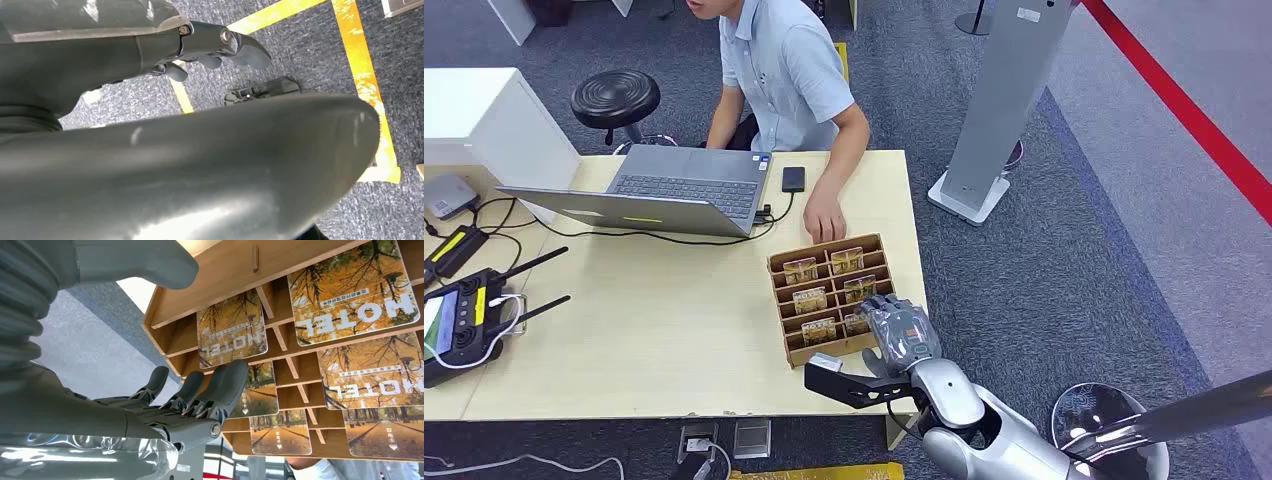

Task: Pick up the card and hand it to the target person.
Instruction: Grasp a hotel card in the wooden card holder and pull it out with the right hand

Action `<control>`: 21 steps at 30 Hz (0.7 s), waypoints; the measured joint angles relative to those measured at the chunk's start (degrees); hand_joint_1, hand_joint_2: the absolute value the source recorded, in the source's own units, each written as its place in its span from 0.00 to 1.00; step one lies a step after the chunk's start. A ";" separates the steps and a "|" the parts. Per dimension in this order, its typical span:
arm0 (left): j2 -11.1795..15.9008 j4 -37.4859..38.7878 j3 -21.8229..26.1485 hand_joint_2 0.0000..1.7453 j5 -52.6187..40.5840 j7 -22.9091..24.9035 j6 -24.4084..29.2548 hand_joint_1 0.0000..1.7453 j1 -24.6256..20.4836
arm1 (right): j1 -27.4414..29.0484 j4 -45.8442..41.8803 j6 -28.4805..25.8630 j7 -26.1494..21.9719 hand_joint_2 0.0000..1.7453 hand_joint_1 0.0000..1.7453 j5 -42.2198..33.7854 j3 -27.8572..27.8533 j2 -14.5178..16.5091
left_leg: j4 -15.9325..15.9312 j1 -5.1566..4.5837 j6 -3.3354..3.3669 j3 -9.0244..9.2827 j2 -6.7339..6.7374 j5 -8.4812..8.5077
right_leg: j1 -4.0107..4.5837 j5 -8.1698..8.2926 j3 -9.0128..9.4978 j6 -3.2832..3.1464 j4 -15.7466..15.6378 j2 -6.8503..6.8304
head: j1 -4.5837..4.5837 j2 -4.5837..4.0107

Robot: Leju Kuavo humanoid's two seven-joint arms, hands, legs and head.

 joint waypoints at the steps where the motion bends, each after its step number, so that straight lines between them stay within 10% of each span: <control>1: 0.00 0.00 0.00 0.00 0.00 0.00 0.00 0.00 -0.01 | 0.00 0.00 0.00 0.00 1.00 0.43 0.00 0.00 0.00 | 0.00 0.00 0.00 0.00 0.00 0.00 | 0.00 0.00 0.00 0.00 0.00 0.00 | 0.00 0.00; 7: 0.00 0.00 0.00 0.00 0.00 0.00 0.00 0.00 -0.11 | -0.10 0.00 -0.07 0.00 1.00 0.50 0.00 0.00 0.03 | 0.00 0.00 0.00 0.00 0.00 0.00 | 0.00 0.00 0.00 0.00 0.00 0.00 | -0.01 0.00; 11: 0.00 0.00 0.00 0.00 0.00 0.00 0.00 0.00 -0.14 | -0.20 0.00 -0.14 -0.02 1.00 0.74 0.00 0.00 0.09 | 0.00 0.00 0.00 0.01 0.00 0.00 | 0.00 0.00 0.01 0.00 0.00 0.00 | -0.01 0.00; 21: 0.00 0.00 0.00 0.00 -0.04 0.00 -0.11 0.00 -0.17 | -0.28 0.36 -0.09 0.00 1.00 0.72 -0.03 0.04 0.11 | 0.00 0.00 0.00 0.00 0.00 0.00 | 0.00 0.00 0.01 0.00 0.00 0.00 | 0.02 0.00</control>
